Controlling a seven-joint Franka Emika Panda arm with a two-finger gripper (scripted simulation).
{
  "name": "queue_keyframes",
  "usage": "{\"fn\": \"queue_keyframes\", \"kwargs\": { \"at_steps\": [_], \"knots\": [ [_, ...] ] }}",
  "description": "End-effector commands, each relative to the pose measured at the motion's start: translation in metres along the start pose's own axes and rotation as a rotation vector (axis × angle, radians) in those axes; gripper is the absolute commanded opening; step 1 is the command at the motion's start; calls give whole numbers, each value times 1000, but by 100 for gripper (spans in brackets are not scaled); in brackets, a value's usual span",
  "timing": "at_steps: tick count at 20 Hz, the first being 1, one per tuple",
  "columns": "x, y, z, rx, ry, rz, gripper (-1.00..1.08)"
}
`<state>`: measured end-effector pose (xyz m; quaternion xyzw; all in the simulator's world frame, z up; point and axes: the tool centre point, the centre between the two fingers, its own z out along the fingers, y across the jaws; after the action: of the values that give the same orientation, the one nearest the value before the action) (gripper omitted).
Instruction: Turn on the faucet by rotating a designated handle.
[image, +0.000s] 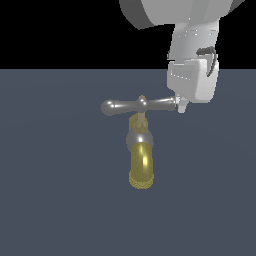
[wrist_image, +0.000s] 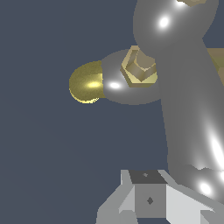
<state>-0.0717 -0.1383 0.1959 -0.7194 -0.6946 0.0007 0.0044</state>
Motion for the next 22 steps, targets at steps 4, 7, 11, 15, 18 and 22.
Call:
{"fn": "queue_keyframes", "kwargs": {
  "at_steps": [4,7,11,15,18,22],
  "knots": [
    [-2,17,-1,-8,-5,-1,-100],
    [-3,25,-1,-8,-5,-1,-100],
    [-5,35,-1,-8,-5,-1,-100],
    [-10,34,1,1,-5,13,-100],
    [-2,44,1,0,-5,11,-100],
    [8,58,0,-2,-5,8,-100]
  ]
}}
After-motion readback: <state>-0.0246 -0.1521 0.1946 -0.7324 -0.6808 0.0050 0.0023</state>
